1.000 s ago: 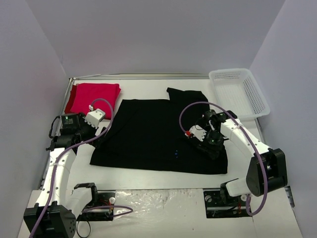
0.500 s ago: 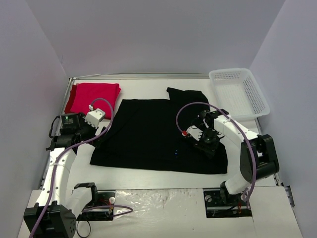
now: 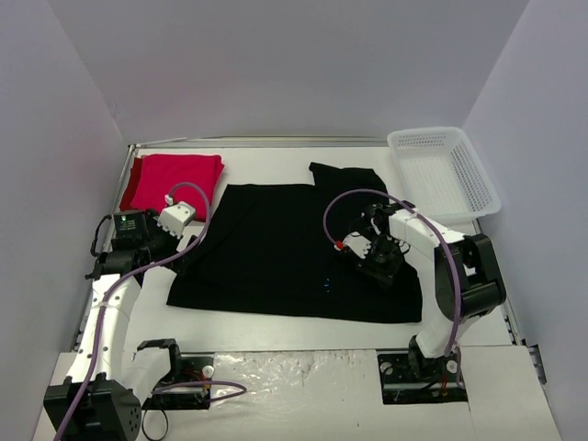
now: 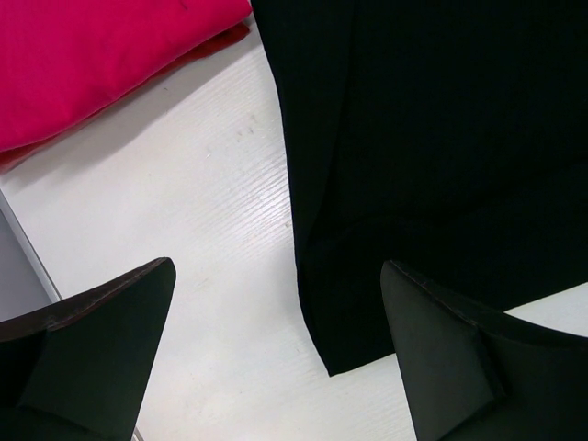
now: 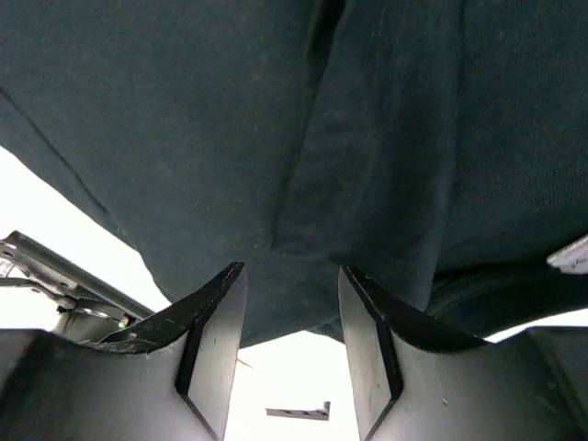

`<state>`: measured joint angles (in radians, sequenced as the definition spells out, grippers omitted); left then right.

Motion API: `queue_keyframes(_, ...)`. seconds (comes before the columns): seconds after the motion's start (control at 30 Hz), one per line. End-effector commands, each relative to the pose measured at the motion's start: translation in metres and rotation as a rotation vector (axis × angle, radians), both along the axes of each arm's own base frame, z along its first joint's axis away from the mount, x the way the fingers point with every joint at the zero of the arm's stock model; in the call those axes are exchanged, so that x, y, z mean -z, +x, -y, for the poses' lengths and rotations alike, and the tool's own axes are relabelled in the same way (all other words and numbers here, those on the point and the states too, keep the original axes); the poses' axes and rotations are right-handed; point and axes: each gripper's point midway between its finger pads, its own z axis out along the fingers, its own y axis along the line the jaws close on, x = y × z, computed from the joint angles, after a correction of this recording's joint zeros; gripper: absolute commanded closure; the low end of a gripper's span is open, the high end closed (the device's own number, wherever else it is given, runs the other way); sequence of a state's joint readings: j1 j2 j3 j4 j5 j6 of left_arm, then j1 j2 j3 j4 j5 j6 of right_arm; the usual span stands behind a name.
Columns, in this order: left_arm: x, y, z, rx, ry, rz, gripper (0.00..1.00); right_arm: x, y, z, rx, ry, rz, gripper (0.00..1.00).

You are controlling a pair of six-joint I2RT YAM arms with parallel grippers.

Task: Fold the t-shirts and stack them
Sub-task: Fold the flattened tshirt in 1/3 of the way

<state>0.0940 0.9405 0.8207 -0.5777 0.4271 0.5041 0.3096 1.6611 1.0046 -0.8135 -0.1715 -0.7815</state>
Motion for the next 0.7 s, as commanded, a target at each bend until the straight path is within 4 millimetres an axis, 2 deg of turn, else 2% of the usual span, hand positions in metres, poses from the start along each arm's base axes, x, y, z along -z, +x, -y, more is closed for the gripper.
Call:
queue_keyframes(0.0,-0.002,0.001,0.003,0.005,-0.024,0.014,0.06,-0.002,0.001,0.000,0.005,-0.019,-0.020,0.59)
queue_keyframes(0.4,-0.001,0.001,0.004,0.010,-0.029,0.010,0.06,0.009,0.001,0.001,0.011,-0.038,-0.050,0.56)
queue_keyframes(0.53,0.000,0.002,0.004,0.012,-0.028,0.006,0.06,0.010,0.002,0.001,0.017,-0.042,-0.049,0.59)
queue_keyframes(0.67,0.002,0.002,0.005,0.015,-0.031,0.000,0.06,0.011,0.004,0.003,0.021,-0.055,-0.042,0.70)
